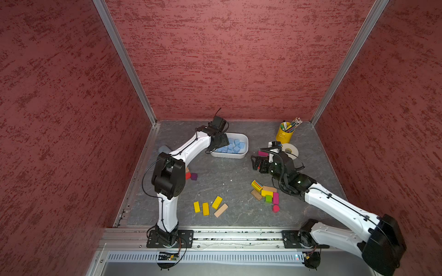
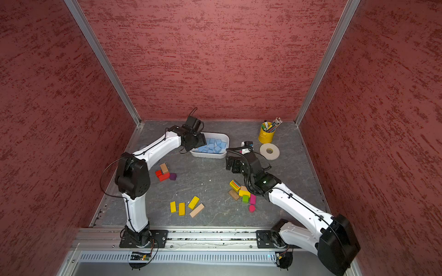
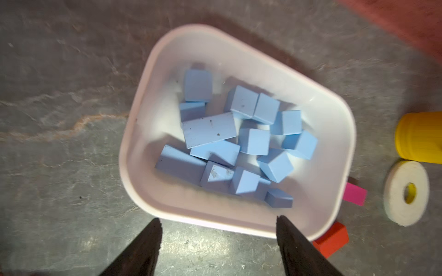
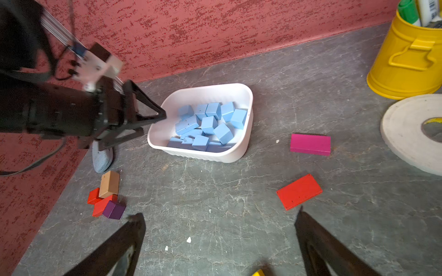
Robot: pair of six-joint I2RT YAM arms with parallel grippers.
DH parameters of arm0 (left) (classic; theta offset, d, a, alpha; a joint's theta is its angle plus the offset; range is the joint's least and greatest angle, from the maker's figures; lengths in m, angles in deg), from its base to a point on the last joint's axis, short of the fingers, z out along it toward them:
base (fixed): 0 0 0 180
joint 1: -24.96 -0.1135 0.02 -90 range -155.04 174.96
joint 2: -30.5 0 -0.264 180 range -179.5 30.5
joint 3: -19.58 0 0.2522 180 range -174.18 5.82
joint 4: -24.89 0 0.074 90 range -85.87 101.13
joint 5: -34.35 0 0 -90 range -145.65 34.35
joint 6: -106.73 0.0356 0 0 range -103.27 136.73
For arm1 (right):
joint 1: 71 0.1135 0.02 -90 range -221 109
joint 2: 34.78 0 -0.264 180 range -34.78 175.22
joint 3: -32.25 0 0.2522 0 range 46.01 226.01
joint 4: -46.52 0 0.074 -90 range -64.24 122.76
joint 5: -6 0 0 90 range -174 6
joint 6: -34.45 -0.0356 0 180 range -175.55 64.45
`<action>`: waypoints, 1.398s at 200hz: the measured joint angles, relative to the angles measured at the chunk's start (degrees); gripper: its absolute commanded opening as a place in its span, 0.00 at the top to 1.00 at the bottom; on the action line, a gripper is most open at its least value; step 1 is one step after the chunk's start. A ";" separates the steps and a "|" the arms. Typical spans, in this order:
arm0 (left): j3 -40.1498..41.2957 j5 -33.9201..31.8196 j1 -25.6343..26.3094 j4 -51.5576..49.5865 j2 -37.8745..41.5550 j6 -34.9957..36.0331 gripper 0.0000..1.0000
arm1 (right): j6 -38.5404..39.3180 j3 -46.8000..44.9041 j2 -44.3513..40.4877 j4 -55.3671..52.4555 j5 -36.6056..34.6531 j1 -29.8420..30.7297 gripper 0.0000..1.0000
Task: Pick out the blue building blocks
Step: Place the building block in the storage box, then reset both arms
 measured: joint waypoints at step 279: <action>67.84 -15.30 -11.63 41.42 56.94 18.12 0.00 | 31.30 -28.83 -7.65 46.36 -27.17 -3.69 0.01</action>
